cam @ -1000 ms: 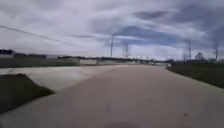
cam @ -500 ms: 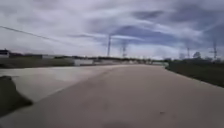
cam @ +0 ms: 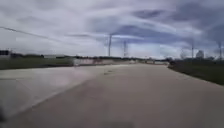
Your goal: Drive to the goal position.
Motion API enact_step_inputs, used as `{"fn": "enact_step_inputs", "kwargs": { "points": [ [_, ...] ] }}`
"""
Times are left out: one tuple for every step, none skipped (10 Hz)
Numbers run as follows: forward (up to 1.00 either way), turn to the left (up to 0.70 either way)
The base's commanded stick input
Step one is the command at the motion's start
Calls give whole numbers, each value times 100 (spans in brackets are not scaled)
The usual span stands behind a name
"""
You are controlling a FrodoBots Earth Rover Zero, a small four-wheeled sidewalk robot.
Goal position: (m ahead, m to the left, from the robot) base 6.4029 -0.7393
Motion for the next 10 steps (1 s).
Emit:
{"fn": "enact_step_inputs", "kwargs": {
  "points": [
    [100,-37],
    [100,-36],
    [100,-21],
    [100,0],
    [100,0],
    [100,0],
    [100,0],
    [100,0],
    [100,0],
    [100,0]
  ]
}}
